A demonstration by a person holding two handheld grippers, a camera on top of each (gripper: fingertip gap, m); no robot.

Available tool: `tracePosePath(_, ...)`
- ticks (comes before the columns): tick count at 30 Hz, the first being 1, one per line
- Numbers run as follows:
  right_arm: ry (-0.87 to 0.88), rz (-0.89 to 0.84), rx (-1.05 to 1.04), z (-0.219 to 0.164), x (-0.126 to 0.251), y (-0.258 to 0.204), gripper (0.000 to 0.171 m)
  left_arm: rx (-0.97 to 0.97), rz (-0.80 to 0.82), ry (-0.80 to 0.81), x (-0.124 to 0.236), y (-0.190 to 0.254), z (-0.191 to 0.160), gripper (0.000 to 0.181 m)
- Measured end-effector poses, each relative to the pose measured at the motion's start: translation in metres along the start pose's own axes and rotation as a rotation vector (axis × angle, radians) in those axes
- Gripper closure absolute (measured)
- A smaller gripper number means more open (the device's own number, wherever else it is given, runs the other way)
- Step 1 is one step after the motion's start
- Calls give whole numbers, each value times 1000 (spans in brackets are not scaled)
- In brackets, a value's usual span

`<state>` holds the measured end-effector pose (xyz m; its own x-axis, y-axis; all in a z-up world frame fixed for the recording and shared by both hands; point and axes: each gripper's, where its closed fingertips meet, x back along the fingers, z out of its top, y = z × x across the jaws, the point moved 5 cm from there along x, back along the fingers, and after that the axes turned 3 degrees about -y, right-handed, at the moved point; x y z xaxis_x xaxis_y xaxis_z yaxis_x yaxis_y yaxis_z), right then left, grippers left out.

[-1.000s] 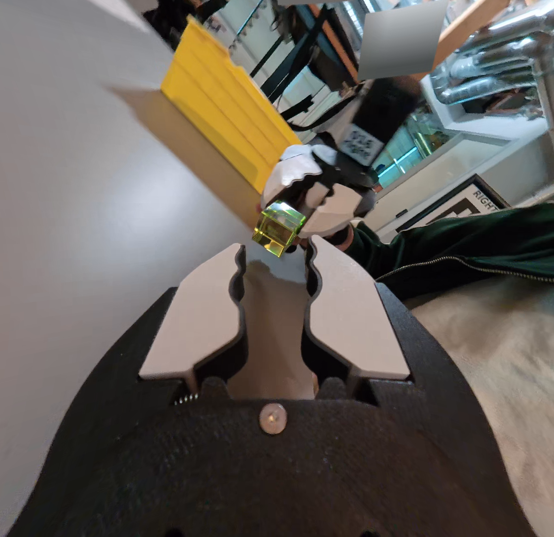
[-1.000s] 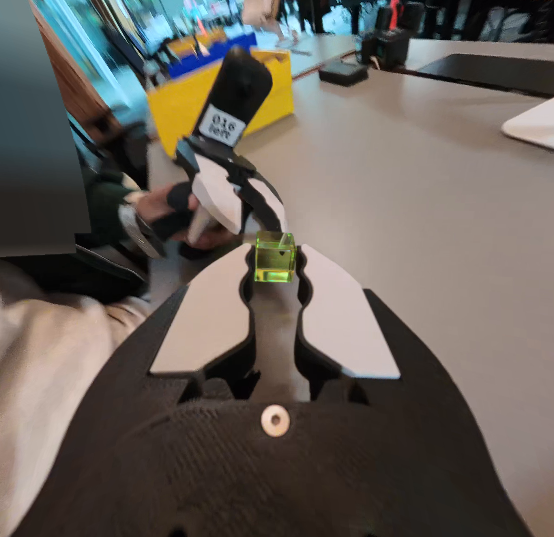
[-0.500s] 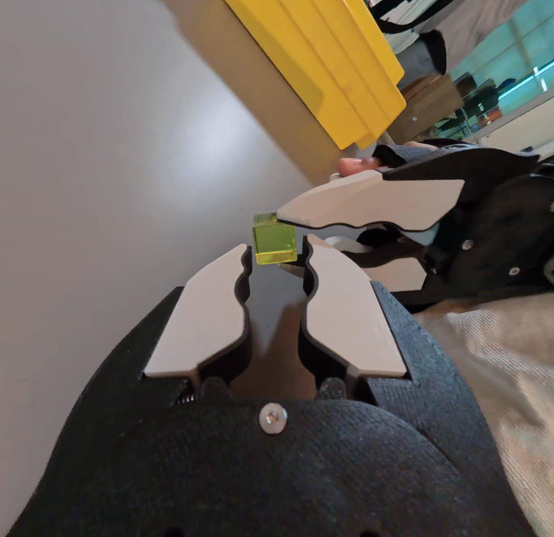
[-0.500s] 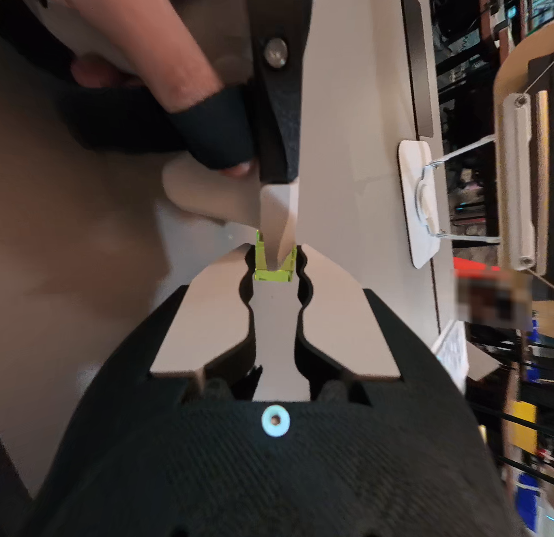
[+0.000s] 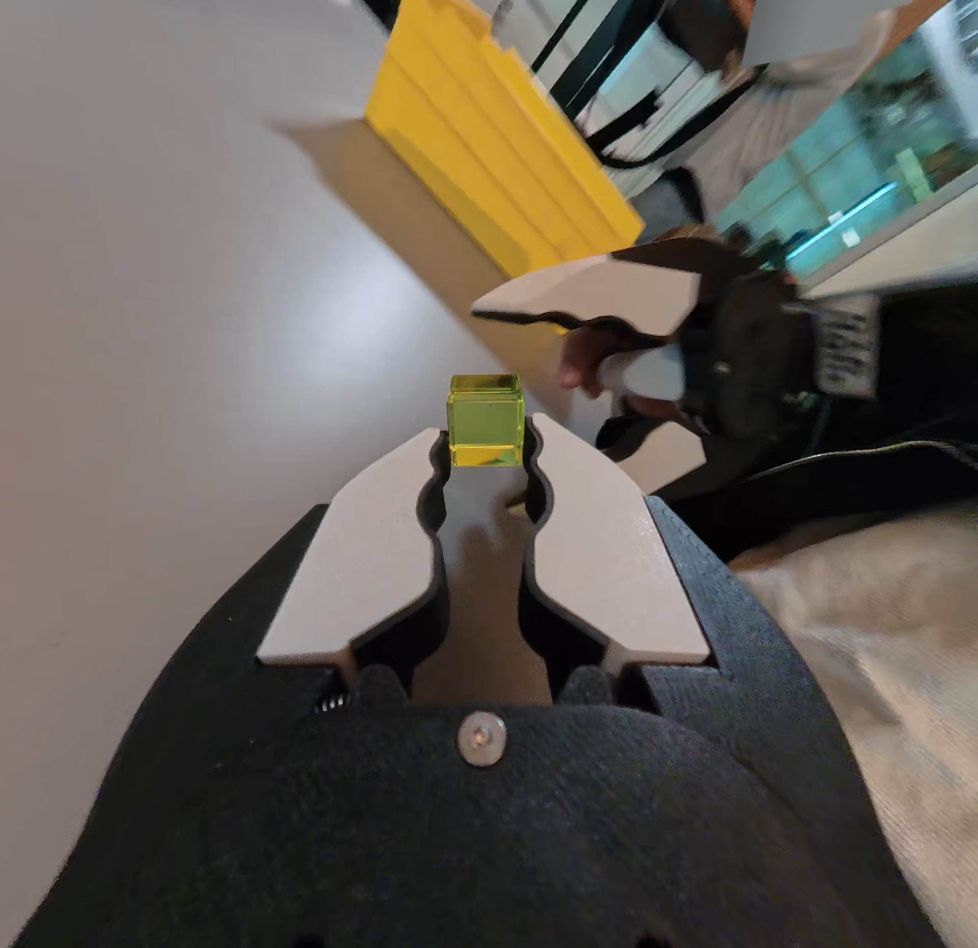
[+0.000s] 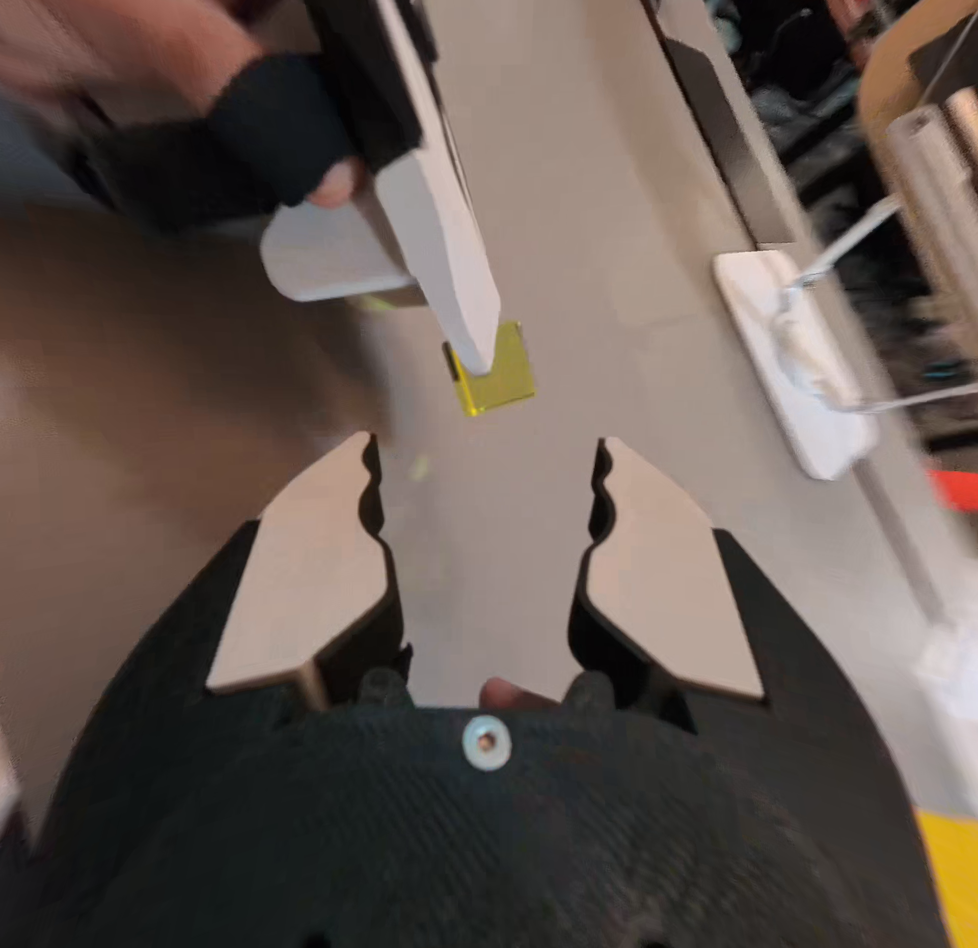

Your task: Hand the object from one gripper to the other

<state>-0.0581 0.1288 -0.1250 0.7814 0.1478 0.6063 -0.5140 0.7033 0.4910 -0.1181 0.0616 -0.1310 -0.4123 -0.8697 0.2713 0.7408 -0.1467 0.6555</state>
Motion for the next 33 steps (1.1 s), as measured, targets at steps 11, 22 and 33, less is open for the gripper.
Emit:
tracePosePath(11,648,682,-945,1,24,37,118,9,-328,174,5,19,10,155)
tracePosePath(22,628,808,-982,10,21,21,145,-56,-336,137,-4,32,5,155)
tracePosePath(33,663,813,-1031,9,25,27,145,-19,-383,191,-2,34,8,151)
